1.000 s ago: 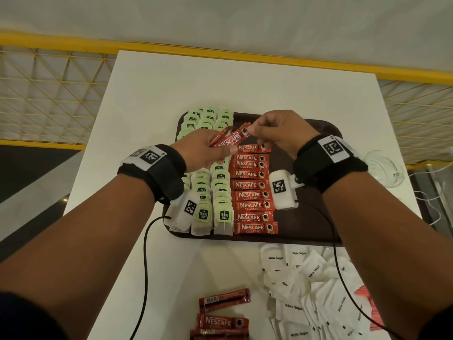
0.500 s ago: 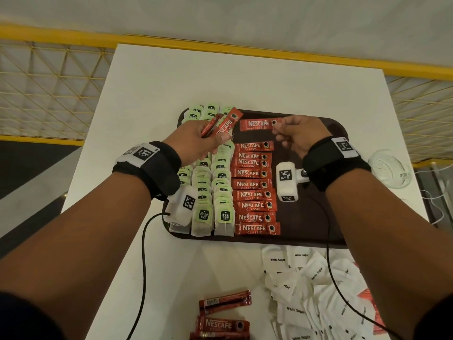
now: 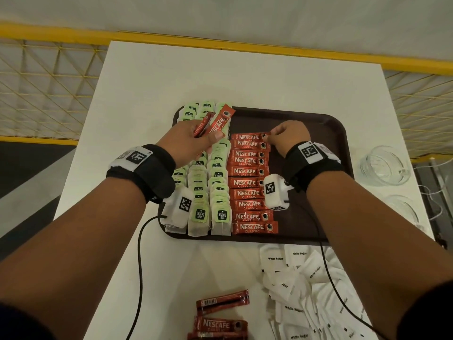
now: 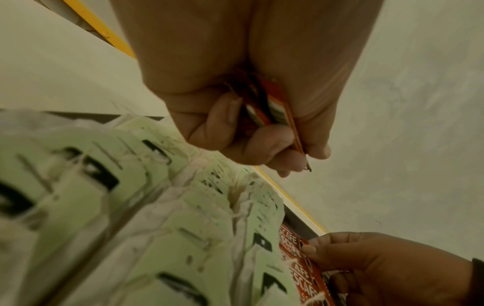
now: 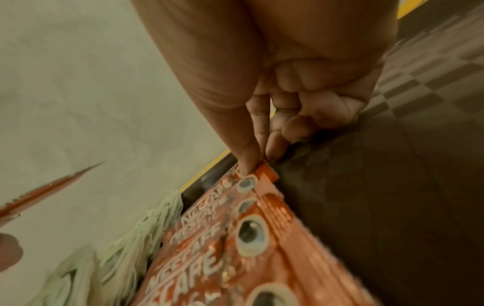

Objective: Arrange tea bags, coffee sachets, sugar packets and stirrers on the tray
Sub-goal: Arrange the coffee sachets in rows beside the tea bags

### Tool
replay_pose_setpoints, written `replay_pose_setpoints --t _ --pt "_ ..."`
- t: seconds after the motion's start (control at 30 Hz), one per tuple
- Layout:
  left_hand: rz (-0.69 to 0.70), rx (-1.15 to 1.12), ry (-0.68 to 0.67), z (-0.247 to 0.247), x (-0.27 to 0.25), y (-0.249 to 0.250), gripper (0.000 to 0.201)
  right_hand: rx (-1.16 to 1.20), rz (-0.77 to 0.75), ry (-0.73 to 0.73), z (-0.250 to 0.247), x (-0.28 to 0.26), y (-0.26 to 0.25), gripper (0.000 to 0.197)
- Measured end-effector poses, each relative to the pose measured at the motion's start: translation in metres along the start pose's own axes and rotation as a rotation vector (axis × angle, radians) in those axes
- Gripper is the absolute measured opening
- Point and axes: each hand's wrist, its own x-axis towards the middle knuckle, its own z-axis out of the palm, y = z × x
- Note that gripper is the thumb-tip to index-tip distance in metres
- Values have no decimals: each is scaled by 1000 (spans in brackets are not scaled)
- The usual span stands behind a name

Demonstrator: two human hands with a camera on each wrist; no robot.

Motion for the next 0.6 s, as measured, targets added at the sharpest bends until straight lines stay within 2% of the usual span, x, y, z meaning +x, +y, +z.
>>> replay_pose_setpoints --t 0.1,0.17,0.2,0.27,0.37,0.47,0.6 --pt "2 30 -20 1 0 2 35 38 -53 96 -4 -3 3 20" --pt "10 69 -49 2 1 5 37 58 -177 149 -11 -12 -5 23" --pt "12 87 -67 2 1 6 39 71 -255 124 -14 -17 -11 29" --pt "12 99 -106 4 1 10 37 141 -379 -21 -21 -29 -26 35" --pt "16 78 -140 10 3 14 31 202 -443 -251 -26 -38 -40 22" --pt "30 69 -96 11 5 15 35 367 -370 -275 -24 -33 -37 9" --pt "2 8 24 4 7 9 37 706 -157 -116 -22 -19 -19 10"
